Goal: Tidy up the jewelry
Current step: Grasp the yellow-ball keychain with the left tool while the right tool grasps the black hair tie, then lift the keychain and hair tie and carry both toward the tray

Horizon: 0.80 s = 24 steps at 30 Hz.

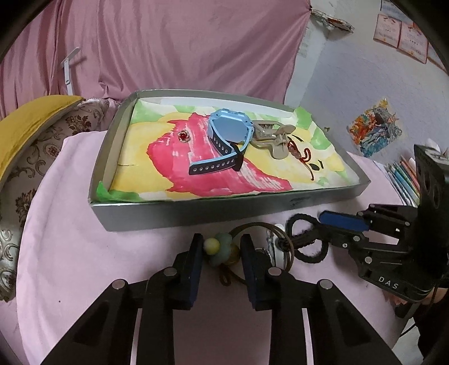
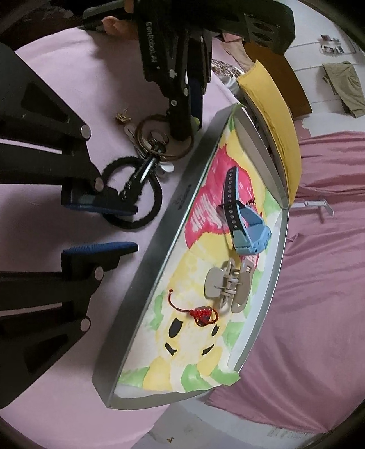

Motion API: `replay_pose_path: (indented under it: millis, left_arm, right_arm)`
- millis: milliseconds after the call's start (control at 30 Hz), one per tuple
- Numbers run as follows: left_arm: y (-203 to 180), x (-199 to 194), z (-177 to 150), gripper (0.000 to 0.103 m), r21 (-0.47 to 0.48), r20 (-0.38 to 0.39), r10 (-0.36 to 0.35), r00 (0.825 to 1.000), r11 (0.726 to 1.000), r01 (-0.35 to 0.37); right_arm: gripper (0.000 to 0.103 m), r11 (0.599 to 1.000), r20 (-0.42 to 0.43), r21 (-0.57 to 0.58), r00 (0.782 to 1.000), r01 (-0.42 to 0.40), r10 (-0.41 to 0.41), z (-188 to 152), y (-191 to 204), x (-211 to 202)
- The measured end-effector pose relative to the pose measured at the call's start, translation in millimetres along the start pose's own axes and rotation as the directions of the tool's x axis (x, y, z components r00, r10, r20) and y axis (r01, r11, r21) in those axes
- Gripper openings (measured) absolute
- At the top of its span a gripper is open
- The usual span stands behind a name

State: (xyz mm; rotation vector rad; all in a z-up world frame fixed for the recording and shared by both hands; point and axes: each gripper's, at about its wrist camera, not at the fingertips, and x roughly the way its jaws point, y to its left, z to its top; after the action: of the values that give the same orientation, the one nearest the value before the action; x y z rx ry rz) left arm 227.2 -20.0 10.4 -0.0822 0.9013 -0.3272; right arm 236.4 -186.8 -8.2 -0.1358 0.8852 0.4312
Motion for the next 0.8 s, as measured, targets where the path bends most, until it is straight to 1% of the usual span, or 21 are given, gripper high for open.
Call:
replay_pose_path:
  millis: [67, 100, 233, 333, 467, 633, 800]
  left_arm:
    - [2.7, -3.7, -3.3, 0.025, -0.02, 0.011, -0.009, 1.0, 1.0, 0.009]
    - [4.0, -5.3, -4.3, 0.025, -0.028, 0.018, -0.015, 1.0, 0.999, 0.015]
    - [5.4, -16.0, -11.5, 0.025, -0.049, 0.05, -0.031, 0.998, 0.998, 0.034]
    - [1.5, -22.9, -16.5, 0.025, -0.045, 0.068, -0.035, 0.997, 0.998, 0.038]
    - [-4.9, -28.9, -21.7, 0.025, -0.034, 0.081, -0.043, 0.996, 0.998, 0.046]
    - [-12.2, -35.8, -22.7, 0.025, -0.021, 0.101, -0.055, 0.993, 0.998, 0.058]
    - [-18.6, -47.0, -20.9, 0.025, 0.0, 0.136, -0.056, 0.989, 0.998, 0.056]
  right_arm:
    - [0.006, 1.0, -0.003, 0.004, 1.0, -0.019, 0.019, -2.5, -2.8, -2.2]
    - [0.005, 1.0, -0.004, 0.007, 1.0, -0.026, 0.026, -4.3, -4.4, -3.8]
    - [0.005, 0.999, 0.001, 0.028, 1.0, -0.029, 0.029, -12.7, -8.6, -9.3]
    - [0.004, 0.999, 0.013, 0.034, 1.0, 0.002, -0.003, -21.9, -10.6, -15.7]
    - [0.004, 0.998, 0.057, 0.044, 0.998, 0.035, -0.037, -29.9, -14.1, -31.3]
    - [0.004, 0.997, 0.108, 0.069, 0.993, 0.039, -0.046, -35.2, -20.5, -48.7]
    - [0.004, 0.996, 0.163, 0.081, 0.985, 0.035, -0.048, -34.5, -22.5, -64.4]
